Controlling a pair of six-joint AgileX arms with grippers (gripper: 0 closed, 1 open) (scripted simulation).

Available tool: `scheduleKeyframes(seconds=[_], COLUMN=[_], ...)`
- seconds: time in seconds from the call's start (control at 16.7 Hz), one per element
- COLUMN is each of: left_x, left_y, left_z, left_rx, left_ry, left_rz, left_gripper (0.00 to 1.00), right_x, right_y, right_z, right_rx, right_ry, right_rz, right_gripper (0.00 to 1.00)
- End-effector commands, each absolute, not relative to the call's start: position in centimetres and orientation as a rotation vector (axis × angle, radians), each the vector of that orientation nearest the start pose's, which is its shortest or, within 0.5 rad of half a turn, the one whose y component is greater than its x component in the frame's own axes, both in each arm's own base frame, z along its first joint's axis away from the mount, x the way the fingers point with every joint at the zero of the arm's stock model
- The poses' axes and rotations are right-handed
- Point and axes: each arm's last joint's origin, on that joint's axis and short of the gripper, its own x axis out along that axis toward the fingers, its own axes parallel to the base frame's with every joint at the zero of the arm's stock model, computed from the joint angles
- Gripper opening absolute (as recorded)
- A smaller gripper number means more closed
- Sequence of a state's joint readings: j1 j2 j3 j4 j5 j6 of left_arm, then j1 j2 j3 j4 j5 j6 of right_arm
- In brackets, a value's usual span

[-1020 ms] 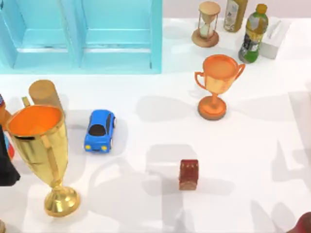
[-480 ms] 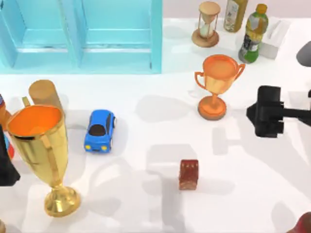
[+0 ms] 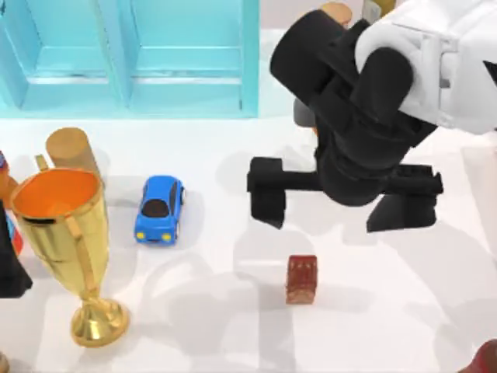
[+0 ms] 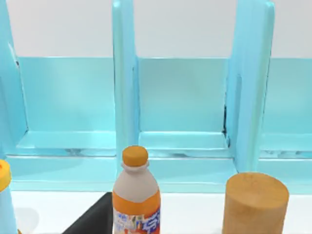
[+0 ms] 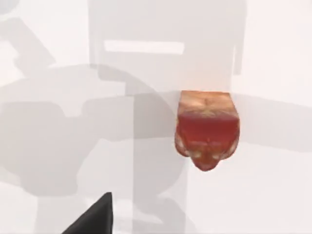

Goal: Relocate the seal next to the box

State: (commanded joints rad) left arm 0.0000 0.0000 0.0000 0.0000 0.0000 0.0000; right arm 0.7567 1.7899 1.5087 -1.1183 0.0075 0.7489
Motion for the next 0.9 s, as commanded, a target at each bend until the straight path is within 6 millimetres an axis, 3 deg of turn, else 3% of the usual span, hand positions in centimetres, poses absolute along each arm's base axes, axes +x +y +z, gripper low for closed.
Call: scheduleKeyframes(seconds=[0.3,0.66,0.9], left_x=[10.6,10.6,10.6], left_y=[-0.1,-0.1,-0.1], left_z=[16.0,16.0,16.0], left_rx=[0.000,0.000,0.000], left_ry=[0.000,0.000,0.000], left_rz=[0.000,0.000,0.000], left_gripper=[1.00,1.00,1.00], right_x=[26.7,26.9,27.1], right_y=[27.4,27.3,27.6], right_z=[22.3,22.1,18.8], right_rx=[0.010,0.011,0.006], right_ry=[1.566,1.570,1.572], right_rz=[-0.004,-0.010,-0.009], right_gripper=[1.00,1.00,1.00])
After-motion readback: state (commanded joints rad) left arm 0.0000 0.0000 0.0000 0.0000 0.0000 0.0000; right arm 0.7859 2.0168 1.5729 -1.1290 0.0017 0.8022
